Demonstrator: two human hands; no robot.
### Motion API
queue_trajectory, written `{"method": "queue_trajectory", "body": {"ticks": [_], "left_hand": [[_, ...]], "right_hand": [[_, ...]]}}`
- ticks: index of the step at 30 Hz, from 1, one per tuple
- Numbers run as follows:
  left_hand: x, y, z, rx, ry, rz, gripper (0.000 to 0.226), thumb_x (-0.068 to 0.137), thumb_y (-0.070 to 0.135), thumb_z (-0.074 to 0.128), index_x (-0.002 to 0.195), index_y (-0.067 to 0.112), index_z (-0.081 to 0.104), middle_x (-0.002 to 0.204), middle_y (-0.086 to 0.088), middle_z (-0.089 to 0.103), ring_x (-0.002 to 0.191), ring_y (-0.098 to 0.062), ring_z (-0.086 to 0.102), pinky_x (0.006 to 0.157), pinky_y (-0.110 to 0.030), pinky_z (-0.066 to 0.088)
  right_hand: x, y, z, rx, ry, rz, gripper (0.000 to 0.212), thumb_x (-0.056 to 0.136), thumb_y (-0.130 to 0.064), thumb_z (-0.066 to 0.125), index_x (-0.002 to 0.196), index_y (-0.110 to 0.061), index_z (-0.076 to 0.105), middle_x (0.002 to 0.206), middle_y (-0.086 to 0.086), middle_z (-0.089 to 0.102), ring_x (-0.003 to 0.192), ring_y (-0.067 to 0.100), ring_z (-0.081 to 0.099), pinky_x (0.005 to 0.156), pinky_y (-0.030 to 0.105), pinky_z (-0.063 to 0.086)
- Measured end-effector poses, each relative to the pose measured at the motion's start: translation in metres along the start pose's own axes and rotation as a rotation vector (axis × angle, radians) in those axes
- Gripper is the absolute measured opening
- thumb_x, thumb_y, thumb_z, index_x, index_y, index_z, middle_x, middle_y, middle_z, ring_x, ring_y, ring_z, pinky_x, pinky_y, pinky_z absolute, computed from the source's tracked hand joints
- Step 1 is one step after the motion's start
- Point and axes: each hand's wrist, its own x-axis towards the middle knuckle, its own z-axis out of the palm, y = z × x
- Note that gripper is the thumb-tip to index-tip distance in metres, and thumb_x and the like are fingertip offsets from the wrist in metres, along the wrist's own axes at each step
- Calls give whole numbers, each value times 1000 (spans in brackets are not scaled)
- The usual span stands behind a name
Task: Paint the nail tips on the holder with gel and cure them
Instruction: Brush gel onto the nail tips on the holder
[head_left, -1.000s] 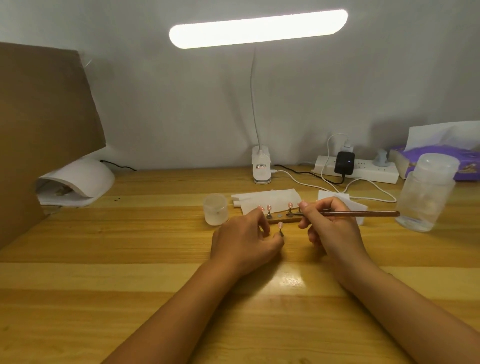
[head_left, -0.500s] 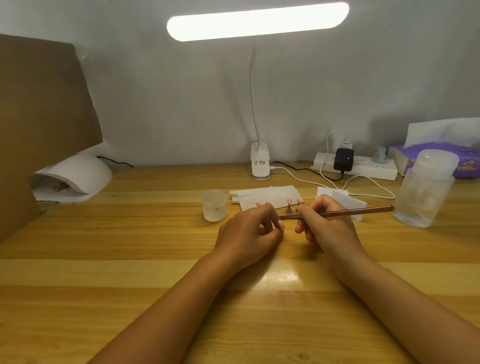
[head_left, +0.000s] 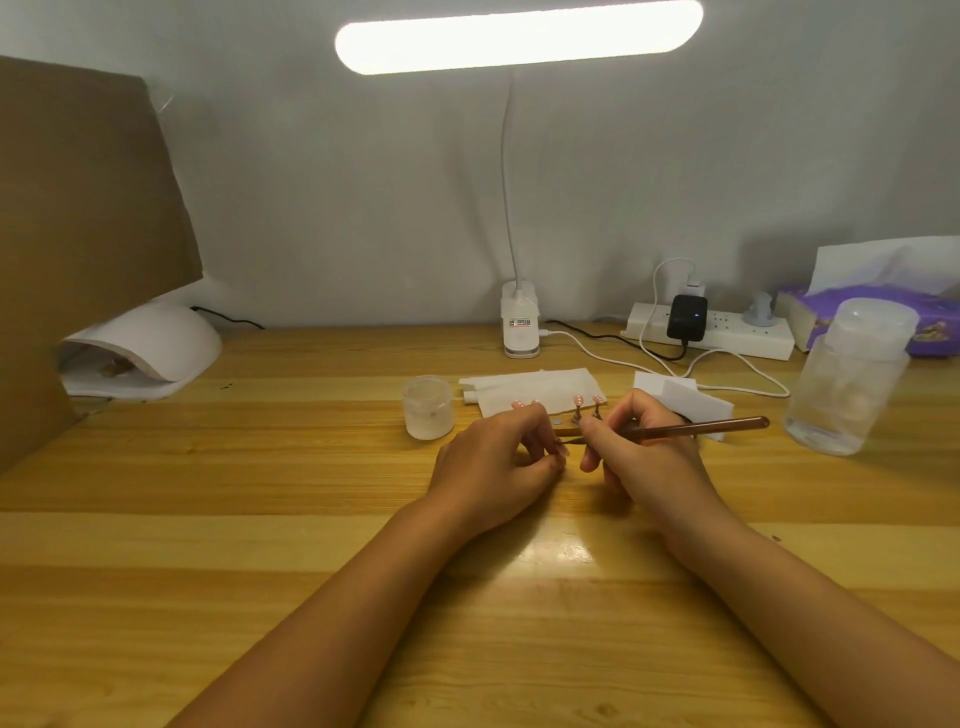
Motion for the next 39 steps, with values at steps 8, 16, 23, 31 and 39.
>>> {"method": "queue_trajectory", "body": {"ticks": [8, 16, 23, 31, 39], "left_hand": [[1, 0, -1, 5, -11, -5, 18, 90, 37, 67, 84, 42, 51, 83, 21, 60, 74, 4, 51, 59, -22, 33], [1, -1, 0, 3, -11, 3, 17, 90, 37, 67, 83, 42, 53, 83, 22, 61, 78, 4, 54, 60, -23, 35], [1, -1, 0, 1, -10, -8, 16, 89, 37, 68, 83, 42, 54, 84, 20, 62, 74, 3, 52, 60, -23, 34], [2, -2, 0, 1, -13, -19, 17, 88, 39, 68, 81, 43, 53, 82, 22, 62, 73, 5, 52, 58, -22, 33], [2, -2, -1, 4, -19, -19, 23, 89, 40, 68, 77, 44, 49, 84, 20, 62, 73, 6, 52, 61, -24, 35]], "right_hand": [[3, 4, 1, -58, 17, 23, 13, 88, -19, 65, 79, -15, 56, 58, -3, 67, 47, 0, 56, 56, 29, 45], [3, 4, -1, 22, 80, 32, 15, 91, -24, 63, 82, -14, 56, 59, -3, 66, 49, 4, 52, 58, 31, 40], [1, 2, 1, -30, 10, 1, 15, 91, -24, 64, 83, -13, 57, 63, -3, 69, 50, -2, 56, 61, 32, 44], [5, 6, 2, -86, 51, 26, 13, 87, -16, 66, 78, -12, 57, 54, -6, 63, 49, 0, 59, 52, 25, 46], [5, 3, -2, 125, 159, 54, 17, 93, -31, 62, 90, -15, 59, 57, -3, 63, 45, 2, 50, 46, 22, 41]]}}
